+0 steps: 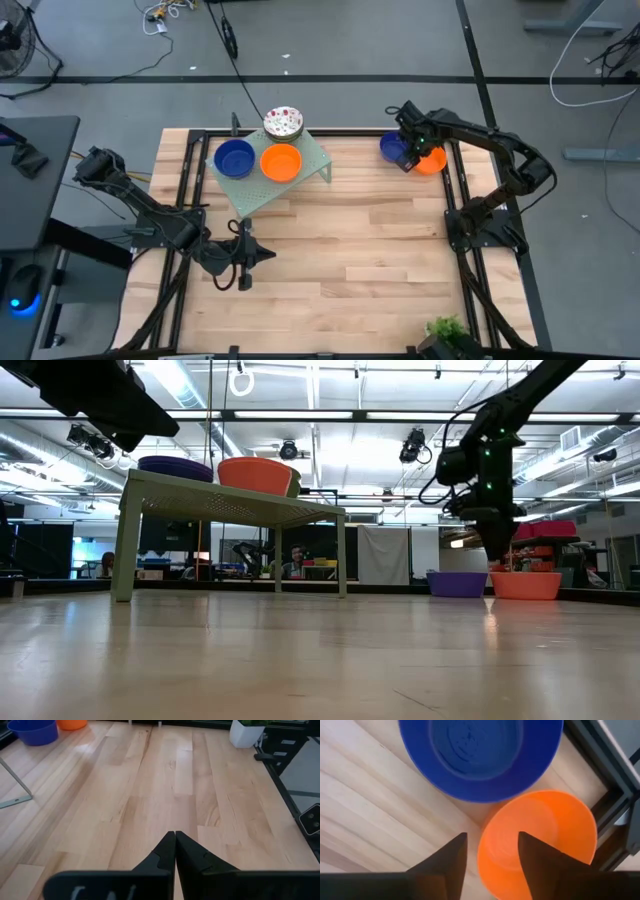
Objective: Pick & Place Mini bowls
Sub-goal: Stack the orange bowl on the orange bowls on the shelf
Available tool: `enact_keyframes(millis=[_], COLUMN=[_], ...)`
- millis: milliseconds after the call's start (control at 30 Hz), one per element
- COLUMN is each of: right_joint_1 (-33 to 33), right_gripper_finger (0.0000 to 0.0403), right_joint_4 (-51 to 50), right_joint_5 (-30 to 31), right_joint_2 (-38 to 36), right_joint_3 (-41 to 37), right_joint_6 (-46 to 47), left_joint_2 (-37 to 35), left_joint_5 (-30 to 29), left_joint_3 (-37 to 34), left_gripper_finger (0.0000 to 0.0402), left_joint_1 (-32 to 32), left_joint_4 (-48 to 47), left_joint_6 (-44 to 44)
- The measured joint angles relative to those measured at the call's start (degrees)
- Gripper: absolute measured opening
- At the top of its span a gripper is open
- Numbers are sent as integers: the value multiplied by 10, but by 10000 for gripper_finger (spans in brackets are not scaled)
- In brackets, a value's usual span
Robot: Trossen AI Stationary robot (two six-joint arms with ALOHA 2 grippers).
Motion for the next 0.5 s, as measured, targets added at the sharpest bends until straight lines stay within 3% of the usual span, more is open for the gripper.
enact_keyframes(millis=[133,500], right_joint_1=[0,0], right_gripper_finger=[186,147], right_joint_4=[1,22], right_joint_5=[2,10], right_joint_2=[0,0], right_joint_3=[-7,-7], right_joint_6=[4,-19], left_joint_2=[0,0], left_joint_5=[-1,-1], left_joint_3=[0,0], left_gripper_finger=[16,16], left_joint_1=[0,0], left_joint_4=[0,0], left_joint_6=[0,0])
